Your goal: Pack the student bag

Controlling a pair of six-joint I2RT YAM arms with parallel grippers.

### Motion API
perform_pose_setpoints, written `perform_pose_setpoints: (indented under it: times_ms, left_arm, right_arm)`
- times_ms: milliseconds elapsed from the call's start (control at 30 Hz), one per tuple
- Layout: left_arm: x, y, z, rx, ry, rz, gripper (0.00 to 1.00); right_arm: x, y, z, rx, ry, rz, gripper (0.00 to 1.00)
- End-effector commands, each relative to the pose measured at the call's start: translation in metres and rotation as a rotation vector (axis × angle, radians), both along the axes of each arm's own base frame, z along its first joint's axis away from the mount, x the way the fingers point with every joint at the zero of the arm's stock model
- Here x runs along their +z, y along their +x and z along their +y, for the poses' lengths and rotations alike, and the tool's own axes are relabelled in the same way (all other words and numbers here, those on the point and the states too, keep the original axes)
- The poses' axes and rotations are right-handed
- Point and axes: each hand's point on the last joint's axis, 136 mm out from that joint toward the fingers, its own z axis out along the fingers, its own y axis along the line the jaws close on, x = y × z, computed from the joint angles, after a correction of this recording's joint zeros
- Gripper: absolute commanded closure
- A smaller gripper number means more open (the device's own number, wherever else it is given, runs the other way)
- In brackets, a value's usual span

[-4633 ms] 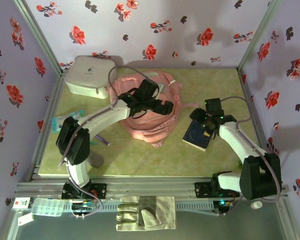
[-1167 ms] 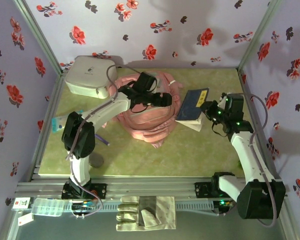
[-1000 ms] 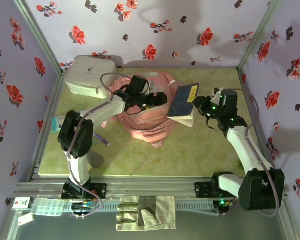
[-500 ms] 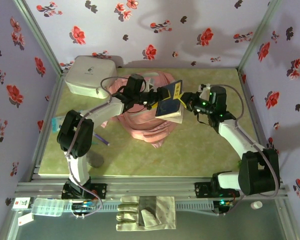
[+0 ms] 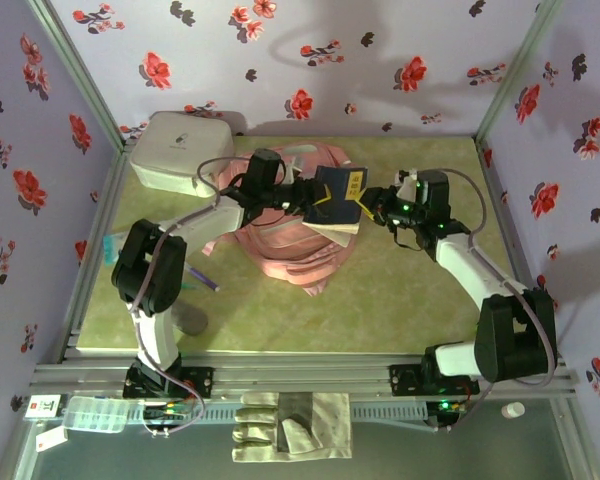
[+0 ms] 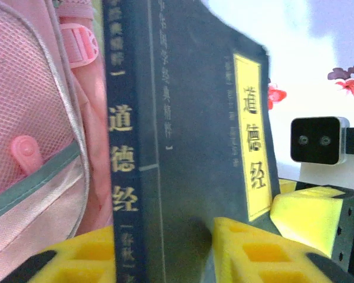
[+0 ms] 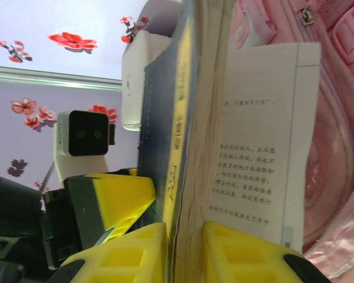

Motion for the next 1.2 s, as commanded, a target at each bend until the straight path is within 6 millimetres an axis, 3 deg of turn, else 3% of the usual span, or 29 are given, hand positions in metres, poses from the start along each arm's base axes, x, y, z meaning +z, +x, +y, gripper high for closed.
perform_pose_setpoints:
  times_ms: [0,100,167,300,467,767,1167]
  left_arm:
    - [0.026,-0.001,0.013,0.015,0.016,-0.089,0.78]
    - [0.029,0.002,0.024,0.048,0.042,-0.113,0.95]
    - [0.033,0.005,0.031,0.075,0.048,-0.127,1.0]
    - [0.045,0.012,0.048,0.142,0.059,-0.163,1.0]
    - [0.063,0.025,0.068,0.26,0.077,-0.213,1.0]
    - [0.083,0.052,0.086,0.447,0.058,-0.238,1.0]
    - [0.089,0.06,0.091,0.533,-0.011,-0.208,1.0]
  right_arm:
    - [-0.002,0.005,-0.007,-0.007,-0.091,-0.026,0.71]
    - [-0.013,0.006,-0.017,-0.054,-0.148,-0.004,0.55]
    - [-0.018,0.006,-0.023,-0.09,-0.165,0.008,0.43]
    - [-0.022,0.006,-0.026,-0.141,-0.127,0.026,0.3]
    - [-0.011,0.01,-0.018,-0.2,0.046,0.006,0.17]
    - [0.015,0.011,0.026,-0.215,0.296,-0.022,0.05]
    - [0.015,0.012,0.098,-0.178,0.503,0.046,0.05]
